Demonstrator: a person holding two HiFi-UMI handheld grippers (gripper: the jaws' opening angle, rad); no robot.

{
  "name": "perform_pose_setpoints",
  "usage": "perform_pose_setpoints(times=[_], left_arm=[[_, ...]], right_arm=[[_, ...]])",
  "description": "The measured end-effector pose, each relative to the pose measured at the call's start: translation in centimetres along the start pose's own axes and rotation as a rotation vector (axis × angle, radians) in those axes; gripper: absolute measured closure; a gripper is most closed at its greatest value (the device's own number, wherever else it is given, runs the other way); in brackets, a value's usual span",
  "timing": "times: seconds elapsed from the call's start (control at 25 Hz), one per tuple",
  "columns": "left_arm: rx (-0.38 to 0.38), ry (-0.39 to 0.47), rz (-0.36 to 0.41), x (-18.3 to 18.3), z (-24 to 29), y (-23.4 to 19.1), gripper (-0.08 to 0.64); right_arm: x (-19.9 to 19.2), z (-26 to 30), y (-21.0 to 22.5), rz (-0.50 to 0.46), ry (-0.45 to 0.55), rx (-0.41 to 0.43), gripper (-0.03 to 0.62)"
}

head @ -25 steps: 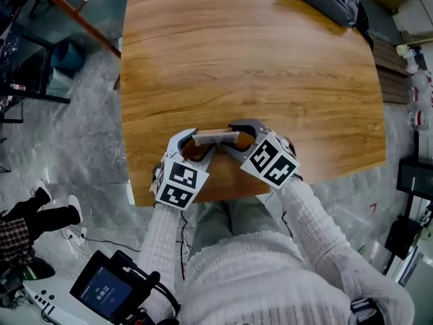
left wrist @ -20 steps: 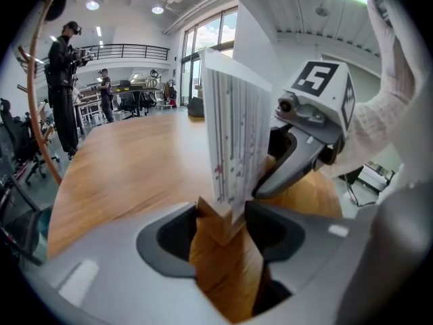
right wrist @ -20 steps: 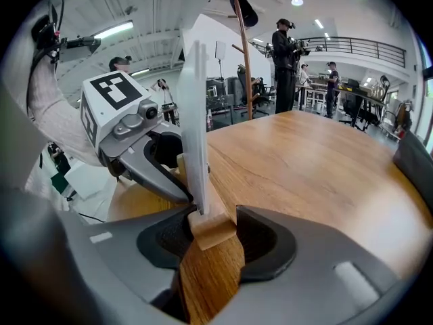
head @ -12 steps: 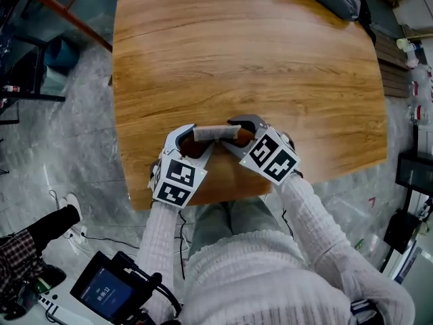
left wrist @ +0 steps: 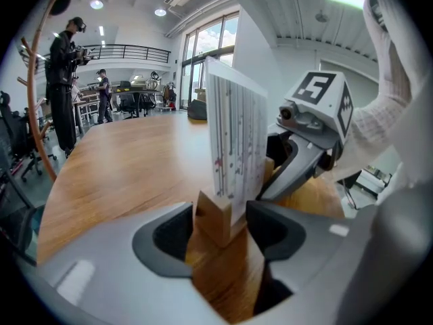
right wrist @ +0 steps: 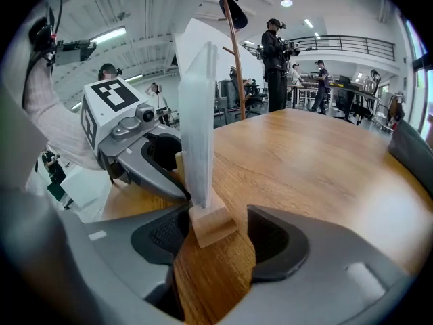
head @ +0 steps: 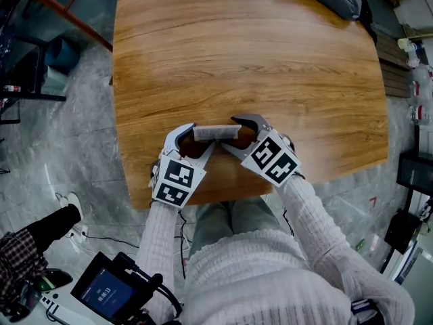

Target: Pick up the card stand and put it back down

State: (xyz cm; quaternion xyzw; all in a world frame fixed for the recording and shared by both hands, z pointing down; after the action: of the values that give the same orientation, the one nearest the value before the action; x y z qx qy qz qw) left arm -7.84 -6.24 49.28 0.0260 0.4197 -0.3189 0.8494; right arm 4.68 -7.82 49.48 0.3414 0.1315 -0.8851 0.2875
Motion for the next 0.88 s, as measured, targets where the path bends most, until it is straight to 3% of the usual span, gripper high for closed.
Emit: perform_pose_setpoints(times=[0.08,0.28,0.6,0.72,0.88], left_arm=[[0.011,0.008,-0.009,0.0,0.0,0.0,0.268],[0.039,-0.011,-0.017,-0.2,-1.3,1.0,0.264],[0.054,0.042,-0.014,1.6,-3.9,4.4,0.265],[0.054,0.065,0.003,2.3,-4.8,5.8,0.287],[0.080,0.133,0.027,3.7,-6.0,7.6,0.358]], right_arm=[[-0.1,-0.2,0.1,-0.005,0.002,-0.012,0.310],[-0.1,-2.2,-0.4,-0.004,0.023,-0.036,0.308],[-0.1,-6.1,-2.6,0.010,0.084,-0.012,0.308],[0.5,-8.2,-3.3,0.038,0.125,0.007,0.319],[1.8,-10.7,-3.8,0.049,0.205,0.014,0.381]])
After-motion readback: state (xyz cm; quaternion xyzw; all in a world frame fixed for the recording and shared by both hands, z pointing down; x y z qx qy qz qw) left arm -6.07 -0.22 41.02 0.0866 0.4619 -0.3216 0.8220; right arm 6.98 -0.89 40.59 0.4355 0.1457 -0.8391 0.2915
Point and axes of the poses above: the fingertips, and each gripper's own axes: z forward along the fingers, y to its right, x out of its top, the point moved 7 cm from there along -z, backward along the fingers, and after that the axes turned 12 degrees about -x, right-handed, at the moved point
